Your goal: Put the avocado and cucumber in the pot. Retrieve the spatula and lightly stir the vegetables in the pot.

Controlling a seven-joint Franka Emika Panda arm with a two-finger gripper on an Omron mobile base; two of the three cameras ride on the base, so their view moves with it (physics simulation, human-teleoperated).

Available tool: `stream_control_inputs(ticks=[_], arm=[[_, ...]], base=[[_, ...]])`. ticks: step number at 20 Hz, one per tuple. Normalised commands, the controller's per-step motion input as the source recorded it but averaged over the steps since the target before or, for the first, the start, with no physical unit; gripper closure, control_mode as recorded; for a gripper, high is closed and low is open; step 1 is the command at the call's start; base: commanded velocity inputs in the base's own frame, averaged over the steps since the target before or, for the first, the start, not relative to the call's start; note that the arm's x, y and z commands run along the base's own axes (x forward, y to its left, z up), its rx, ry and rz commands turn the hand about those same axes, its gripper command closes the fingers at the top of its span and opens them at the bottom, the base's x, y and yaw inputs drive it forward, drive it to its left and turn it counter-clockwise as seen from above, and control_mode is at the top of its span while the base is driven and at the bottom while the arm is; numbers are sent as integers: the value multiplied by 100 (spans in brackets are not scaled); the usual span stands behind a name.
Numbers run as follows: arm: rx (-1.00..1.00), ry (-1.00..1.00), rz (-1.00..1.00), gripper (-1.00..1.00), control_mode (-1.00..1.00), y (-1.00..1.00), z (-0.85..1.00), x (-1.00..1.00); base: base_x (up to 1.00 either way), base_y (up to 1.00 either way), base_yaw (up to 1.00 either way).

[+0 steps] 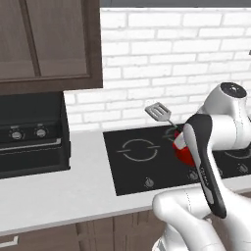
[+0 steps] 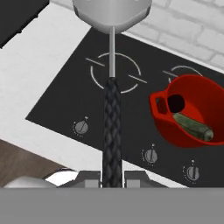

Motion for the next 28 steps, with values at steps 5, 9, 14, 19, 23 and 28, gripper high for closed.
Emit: stream_control_inputs(ticks=[5,9,14,19,23,28], arm=[[-6,18,5,100,-100,-96,0,54],[-11,15,2,100,-100,-100,-7,87],[-17,21,0,100,-100,-100,-13,100],[-5,10,1,100,-100,-22,-1,36],[0,0,0,100,-100,-8,0,2],[-6,0,-3,100,-100,-43,0,27]], base=[[0,0,0],[0,0,0],[0,0,0],[0,0,0],[0,0,0],[0,0,0]])
